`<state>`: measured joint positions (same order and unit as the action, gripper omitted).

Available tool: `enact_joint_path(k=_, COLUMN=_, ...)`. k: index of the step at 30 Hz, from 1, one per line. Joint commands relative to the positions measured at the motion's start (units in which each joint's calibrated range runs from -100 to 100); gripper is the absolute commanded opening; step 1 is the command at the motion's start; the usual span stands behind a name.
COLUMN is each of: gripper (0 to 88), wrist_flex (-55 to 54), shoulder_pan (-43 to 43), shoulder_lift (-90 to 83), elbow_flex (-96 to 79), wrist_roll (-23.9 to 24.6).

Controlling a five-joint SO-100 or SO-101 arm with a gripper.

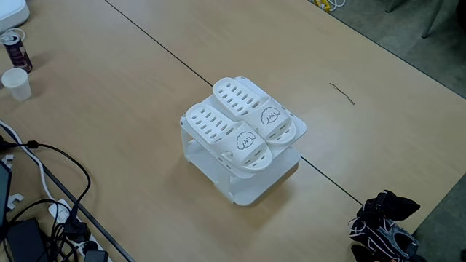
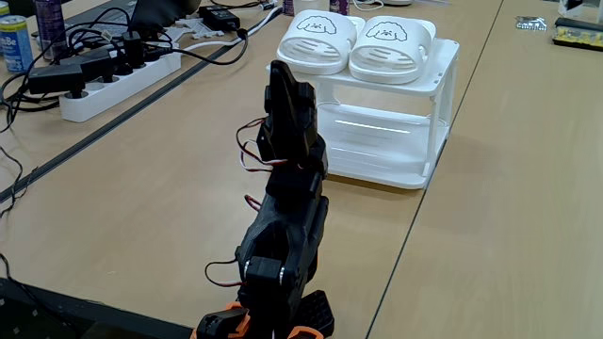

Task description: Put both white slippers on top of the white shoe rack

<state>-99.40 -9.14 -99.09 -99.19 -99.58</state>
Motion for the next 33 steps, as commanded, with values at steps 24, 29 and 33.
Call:
enact_joint_path(k=24, gripper=0.8, wrist_flex=-0.17, shoulder_pan=0.59, shoulder_lift=-0.07, elbow_flex=-0.54, wrist_roll=-0.42)
enact_joint_path(k=29, gripper=0.8, wrist_flex=-0.17, shoulder_pan=0.59, shoulder_lift=0.1, elbow_flex=-0.54, wrist_roll=-0.42)
enact_joint_path(k=33, gripper=0.8, wrist_flex=-0.17, shoulder_pan=0.59, shoulder_lift=0.1, elbow_flex=-0.54, wrist_roll=-0.42)
